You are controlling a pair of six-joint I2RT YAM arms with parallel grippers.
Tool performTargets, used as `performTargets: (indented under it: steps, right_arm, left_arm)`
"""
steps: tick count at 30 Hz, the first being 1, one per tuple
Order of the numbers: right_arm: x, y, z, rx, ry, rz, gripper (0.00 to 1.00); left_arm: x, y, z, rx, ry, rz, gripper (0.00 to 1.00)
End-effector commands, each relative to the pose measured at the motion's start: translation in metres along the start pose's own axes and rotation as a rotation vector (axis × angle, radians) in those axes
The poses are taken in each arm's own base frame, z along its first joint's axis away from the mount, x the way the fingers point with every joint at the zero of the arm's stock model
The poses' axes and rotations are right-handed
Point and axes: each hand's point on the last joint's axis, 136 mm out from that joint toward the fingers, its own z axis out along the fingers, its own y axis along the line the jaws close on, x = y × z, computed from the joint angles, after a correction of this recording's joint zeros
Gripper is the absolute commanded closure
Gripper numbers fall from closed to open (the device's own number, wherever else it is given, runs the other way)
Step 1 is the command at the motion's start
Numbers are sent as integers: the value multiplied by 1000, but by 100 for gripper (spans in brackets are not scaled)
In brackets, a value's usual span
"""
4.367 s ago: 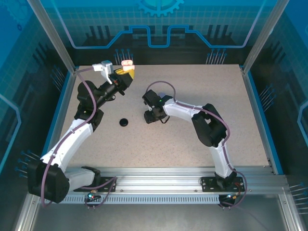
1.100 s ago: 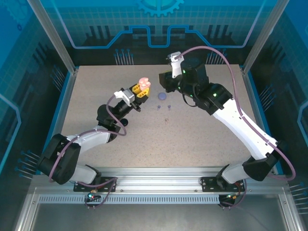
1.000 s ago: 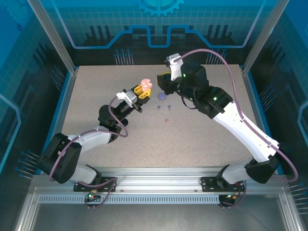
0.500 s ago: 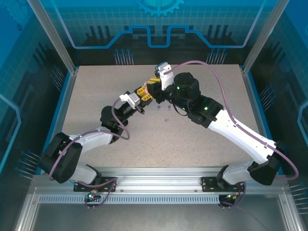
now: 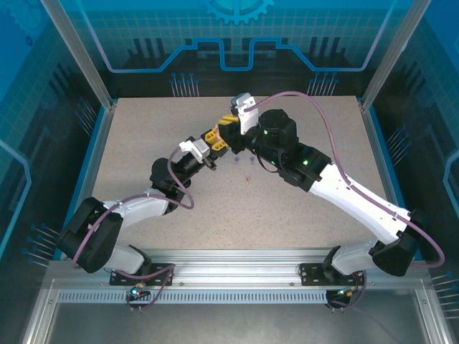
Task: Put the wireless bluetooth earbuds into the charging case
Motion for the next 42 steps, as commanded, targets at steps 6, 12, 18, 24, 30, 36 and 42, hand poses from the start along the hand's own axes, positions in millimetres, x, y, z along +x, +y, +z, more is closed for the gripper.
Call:
performTargets:
  steps: [6, 12, 18, 24, 30, 36, 42]
  right_arm:
    - [1, 1, -4, -1, -14, 9, 80]
    - [8, -4, -4, 11, 3, 17, 80]
    - [17, -5, 0, 5, 27, 26, 81]
    - [15, -4, 5, -5, 26, 36, 81]
    - [1, -4, -2, -22, -11, 56, 83]
    - [-26, 0, -28, -51, -97, 79, 83]
    - [-37, 3, -34, -72, -127, 90, 83]
  left_arm:
    - [-26, 5, 7, -27, -84, 46, 100]
    - [-29, 7, 8, -34, -89, 52, 100]
    - [-31, 6, 8, -32, -95, 50, 100]
    - [-32, 5, 8, -27, -98, 50, 100]
    - [-29, 4, 8, -27, -90, 48, 100]
    - [-26, 3, 7, -26, -83, 46, 100]
    - [-27, 2, 7, -24, -86, 46, 100]
